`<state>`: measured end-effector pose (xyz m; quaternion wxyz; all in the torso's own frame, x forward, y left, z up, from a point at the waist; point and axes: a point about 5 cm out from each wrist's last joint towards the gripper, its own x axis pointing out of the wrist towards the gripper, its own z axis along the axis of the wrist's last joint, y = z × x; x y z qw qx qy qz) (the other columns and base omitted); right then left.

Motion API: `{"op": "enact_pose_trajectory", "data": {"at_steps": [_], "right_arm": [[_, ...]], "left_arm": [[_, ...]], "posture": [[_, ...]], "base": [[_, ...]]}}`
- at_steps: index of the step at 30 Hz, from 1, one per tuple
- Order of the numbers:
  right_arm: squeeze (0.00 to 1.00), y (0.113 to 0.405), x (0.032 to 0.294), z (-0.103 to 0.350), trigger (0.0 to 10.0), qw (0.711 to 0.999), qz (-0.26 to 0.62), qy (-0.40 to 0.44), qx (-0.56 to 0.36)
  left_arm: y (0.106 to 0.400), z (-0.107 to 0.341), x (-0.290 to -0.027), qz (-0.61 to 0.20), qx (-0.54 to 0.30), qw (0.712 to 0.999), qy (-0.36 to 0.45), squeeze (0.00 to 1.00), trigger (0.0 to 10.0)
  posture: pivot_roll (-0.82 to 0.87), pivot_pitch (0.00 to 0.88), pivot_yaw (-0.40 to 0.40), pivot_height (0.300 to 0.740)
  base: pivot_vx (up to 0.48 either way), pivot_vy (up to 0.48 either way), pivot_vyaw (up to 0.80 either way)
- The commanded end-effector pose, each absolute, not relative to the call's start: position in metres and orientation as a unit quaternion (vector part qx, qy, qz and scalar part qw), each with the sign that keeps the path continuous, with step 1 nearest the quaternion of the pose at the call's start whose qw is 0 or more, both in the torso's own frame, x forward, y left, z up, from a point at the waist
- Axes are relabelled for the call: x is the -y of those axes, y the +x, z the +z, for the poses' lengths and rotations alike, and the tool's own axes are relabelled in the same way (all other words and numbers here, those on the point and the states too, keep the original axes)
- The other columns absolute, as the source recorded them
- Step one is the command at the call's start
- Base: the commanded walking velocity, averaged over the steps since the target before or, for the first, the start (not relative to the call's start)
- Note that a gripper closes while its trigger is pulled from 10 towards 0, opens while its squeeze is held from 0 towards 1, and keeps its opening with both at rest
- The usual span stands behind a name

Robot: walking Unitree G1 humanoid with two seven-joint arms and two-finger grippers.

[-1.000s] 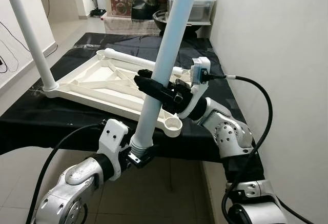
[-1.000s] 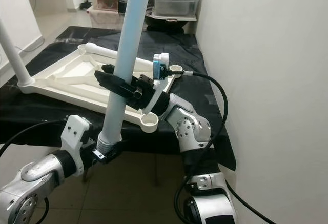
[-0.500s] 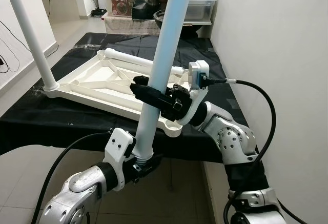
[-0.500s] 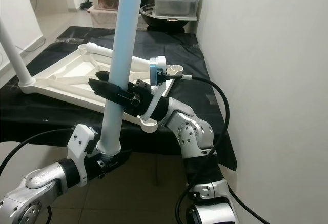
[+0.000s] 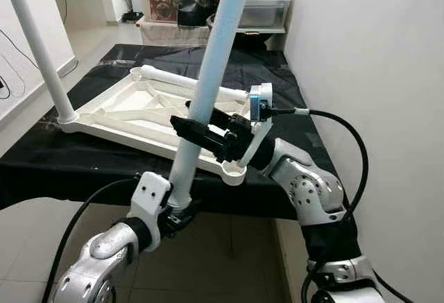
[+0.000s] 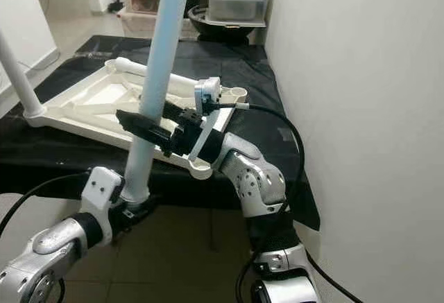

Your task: Building children table

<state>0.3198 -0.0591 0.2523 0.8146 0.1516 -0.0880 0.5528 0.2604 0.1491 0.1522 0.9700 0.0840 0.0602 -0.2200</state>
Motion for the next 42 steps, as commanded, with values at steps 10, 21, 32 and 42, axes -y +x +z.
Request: {"op": "enact_pose_trajectory", "data": {"at_steps": [10, 21, 32, 42], "right_arm": [[0.0, 0.315, 0.048, 0.247, 10.0, 0.825, 0.543, 0.145, 0.064], [0.0, 0.314, 0.041, 0.251, 10.0, 0.822, 0.543, 0.157, 0.068], [0.0, 0.312, 0.038, 0.253, 0.0, 0.818, 0.548, 0.159, 0.07], [0.0, 0.311, 0.038, 0.255, 0.0, 0.815, 0.55, 0.165, 0.075]], "left_arm": [[0.265, 0.154, -0.144, -0.212, -0.036, 0.969, 0.119, 0.0, 10.0], [0.263, 0.144, -0.131, -0.232, -0.036, 0.963, 0.135, 0.0, 10.0], [0.262, 0.14, -0.129, -0.235, -0.034, 0.962, 0.136, 0.0, 10.0], [0.261, 0.135, -0.133, -0.225, -0.05, 0.965, 0.125, 0.0, 10.0]], "posture": [[0.09, 0.061, -0.04, 0.74], [0.08, 0.059, -0.037, 0.74], [0.08, 0.05, -0.039, 0.74], [0.08, 0.037, -0.037, 0.74]], "base": [[0.0, 0.0, 0.0], [0.0, 0.0, 0.0], [0.0, 0.0, 0.0], [0.0, 0.0, 0.0]]}}
